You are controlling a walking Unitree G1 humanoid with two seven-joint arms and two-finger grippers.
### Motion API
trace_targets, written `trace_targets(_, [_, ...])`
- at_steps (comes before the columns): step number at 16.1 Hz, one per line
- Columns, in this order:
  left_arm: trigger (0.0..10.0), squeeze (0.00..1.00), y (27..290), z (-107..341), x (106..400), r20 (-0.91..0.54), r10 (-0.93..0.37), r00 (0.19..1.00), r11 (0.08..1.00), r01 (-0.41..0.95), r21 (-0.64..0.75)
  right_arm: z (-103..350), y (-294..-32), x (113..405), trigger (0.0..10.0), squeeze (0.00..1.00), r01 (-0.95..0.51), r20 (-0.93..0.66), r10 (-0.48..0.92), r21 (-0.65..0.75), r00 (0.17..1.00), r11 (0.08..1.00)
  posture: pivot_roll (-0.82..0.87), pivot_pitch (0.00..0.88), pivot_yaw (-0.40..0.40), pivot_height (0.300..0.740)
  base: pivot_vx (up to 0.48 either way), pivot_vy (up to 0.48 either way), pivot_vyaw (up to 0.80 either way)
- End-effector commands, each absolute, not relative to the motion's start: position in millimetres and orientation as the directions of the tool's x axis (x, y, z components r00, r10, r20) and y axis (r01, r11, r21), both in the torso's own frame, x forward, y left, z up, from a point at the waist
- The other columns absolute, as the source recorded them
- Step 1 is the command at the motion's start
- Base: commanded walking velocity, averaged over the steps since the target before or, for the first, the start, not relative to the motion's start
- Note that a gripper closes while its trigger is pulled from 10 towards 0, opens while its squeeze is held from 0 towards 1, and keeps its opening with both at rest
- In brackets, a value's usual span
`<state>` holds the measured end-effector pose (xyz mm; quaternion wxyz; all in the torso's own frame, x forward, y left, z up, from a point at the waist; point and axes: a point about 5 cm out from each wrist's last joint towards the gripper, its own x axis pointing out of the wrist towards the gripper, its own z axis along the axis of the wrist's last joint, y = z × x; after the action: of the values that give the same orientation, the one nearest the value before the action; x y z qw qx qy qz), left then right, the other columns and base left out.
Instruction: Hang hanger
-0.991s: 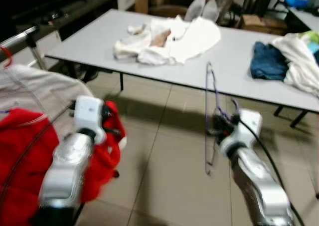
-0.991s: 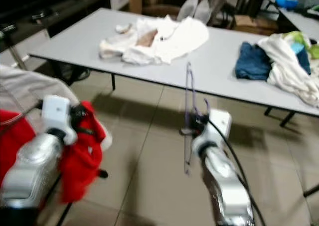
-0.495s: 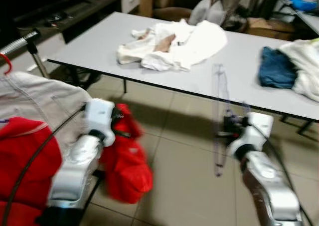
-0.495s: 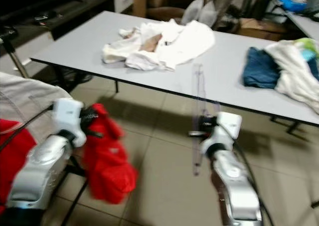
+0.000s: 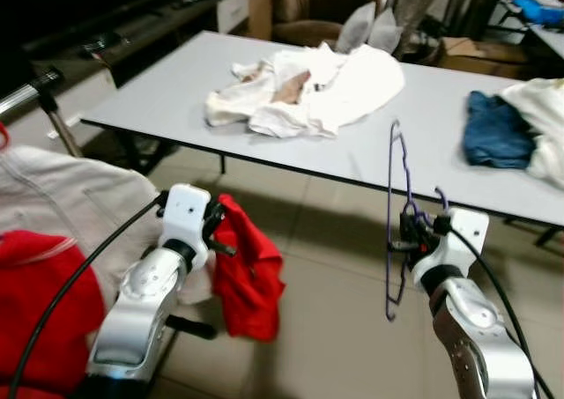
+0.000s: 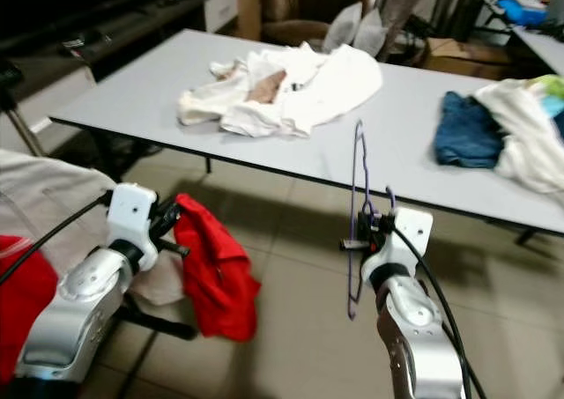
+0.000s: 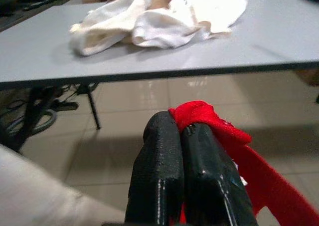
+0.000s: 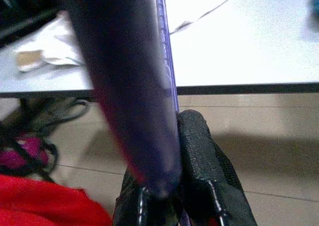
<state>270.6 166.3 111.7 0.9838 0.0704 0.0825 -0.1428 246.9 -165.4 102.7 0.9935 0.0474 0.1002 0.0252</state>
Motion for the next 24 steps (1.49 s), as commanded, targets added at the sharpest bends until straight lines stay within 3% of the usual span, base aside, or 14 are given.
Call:
trace_targets(1, [10.0,0.0,160,120,275,-0.133,-0.289,0.948,0.944,0.305,0.125,106,-164,245,10.0,0.0,-0.066,-0.169,0.082,0.101,0.982,0.993,-0.07,0.0,-0.024,0.74,0.307,0.0,-0.8])
trace_targets(7, [10.0,0.0,167,113,267,-0.151,-0.273,0.95,0.947,0.293,0.131,98,-162,238,10.0,0.0,-0.057,-0.182,0.081,0.134,0.98,0.989,-0.08,0.0,-0.018,0.74,0.306,0.0,-0.8])
trace_targets(12, [10.0,0.0,154,114,272,-0.14,-0.301,0.943,0.941,0.317,0.116,104,-172,238,10.0,0.0,-0.046,-0.168,0.066,0.119,0.984,0.992,-0.07,0.0,-0.026,0.74,0.302,0.0,-0.79])
trace_targets(17, [10.0,0.0,171,142,289,-0.079,-0.26,0.962,0.952,0.269,0.145,121,-161,255,10.0,0.0,-0.079,-0.109,0.095,0.142,0.99,0.987,-0.05,0.0,-0.036,0.74,0.292,0.0,-0.09])
trace_targets(19, [10.0,0.0,178,158,295,-0.037,-0.252,0.967,0.952,0.254,0.172,137,-156,264,10.0,0.0,-0.177,-0.05,0.183,0.116,0.982,0.977,-0.03,0.0,-0.033,0.74,0.294,0.0,0.0])
trace_targets(23, [10.0,0.0,218,185,299,0.023,-0.132,0.991,0.973,0.125,0.194,160,-139,265,10.0,0.0,-0.412,0.006,0.414,0.09,0.91,0.907,-0.02,0.0,-0.047,0.74,0.293,0.0,0.0])
trace_targets(24, [10.0,0.0,223,187,295,0.026,-0.116,0.993,0.978,0.11,0.179,157,-135,263,10.0,0.0,-0.446,-0.037,0.445,0.004,0.895,0.895,-0.02,0.0,-0.047,0.74,0.292,0.0,0.63])
